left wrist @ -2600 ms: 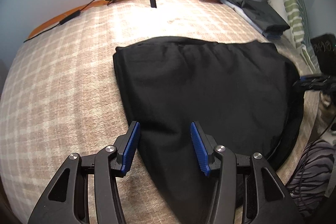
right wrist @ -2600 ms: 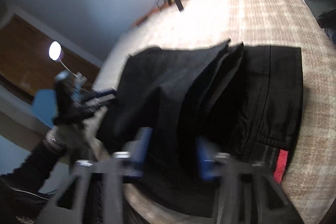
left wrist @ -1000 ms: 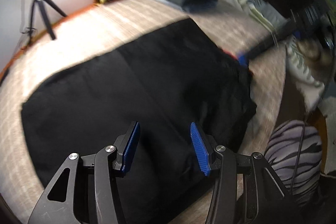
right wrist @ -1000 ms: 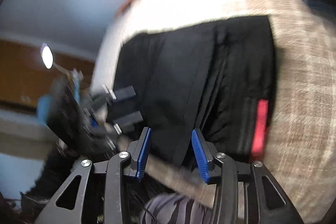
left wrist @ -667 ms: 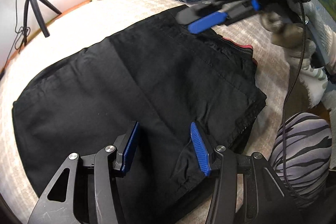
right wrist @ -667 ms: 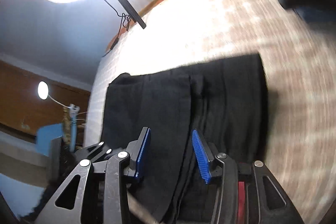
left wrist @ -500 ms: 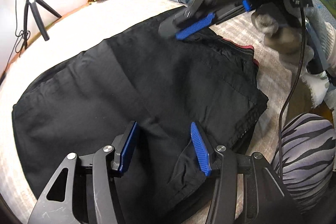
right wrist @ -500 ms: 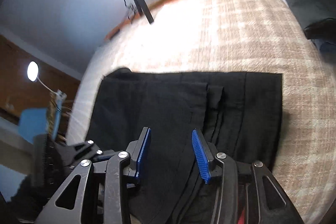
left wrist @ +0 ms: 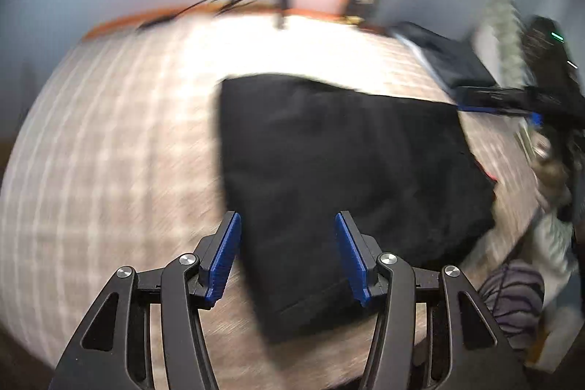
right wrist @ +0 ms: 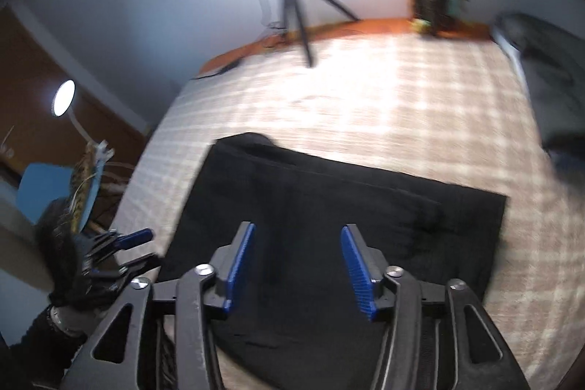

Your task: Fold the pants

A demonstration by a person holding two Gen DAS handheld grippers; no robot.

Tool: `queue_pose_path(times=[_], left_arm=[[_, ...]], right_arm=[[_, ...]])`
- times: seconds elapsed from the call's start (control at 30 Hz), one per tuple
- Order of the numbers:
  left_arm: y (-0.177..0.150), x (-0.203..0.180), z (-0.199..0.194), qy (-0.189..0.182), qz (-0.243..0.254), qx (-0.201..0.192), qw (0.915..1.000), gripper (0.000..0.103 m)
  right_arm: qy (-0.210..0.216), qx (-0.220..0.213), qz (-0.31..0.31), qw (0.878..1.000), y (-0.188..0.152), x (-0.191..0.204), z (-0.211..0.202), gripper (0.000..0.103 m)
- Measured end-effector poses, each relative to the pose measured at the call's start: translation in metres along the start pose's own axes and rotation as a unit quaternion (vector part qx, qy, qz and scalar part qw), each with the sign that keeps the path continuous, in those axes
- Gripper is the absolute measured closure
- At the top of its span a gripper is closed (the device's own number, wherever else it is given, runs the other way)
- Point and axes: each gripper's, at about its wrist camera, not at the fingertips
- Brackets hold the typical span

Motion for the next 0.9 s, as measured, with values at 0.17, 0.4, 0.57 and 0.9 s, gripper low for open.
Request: queue_pose_path(times=[0.17,0.4,0.57,0.9], left_arm=[[-0.016,0.022,0.011,-0.021,-0.059,0.022,0.9978,0.051],[-0.017,0.035,0.021,-0.051,-0.112,0.029,0.9919,0.051],[-0.023,0.043,0.023,-0.078,-0.159,0.012,0.9841,0.054],[-0.032,0.038,0.004,-0.110,-0.171,-0.049,0.9780,0.076]], right_arm=[[0.010,0.026,-0.036,0.999,0.013,0.053,0.027,0.046],[-0.001,0.067,-0.077,0.995,0.029,0.121,0.076,0.033],[-0.006,0.110,-0.067,0.992,0.032,0.147,0.119,0.033],[-0.070,0.185,-0.066,0.978,0.034,0.171,0.188,0.033]])
Point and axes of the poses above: each gripper's, at about its wrist camera, not at the fingertips, and z roughly the way its jaws point, x to its left, y to its top
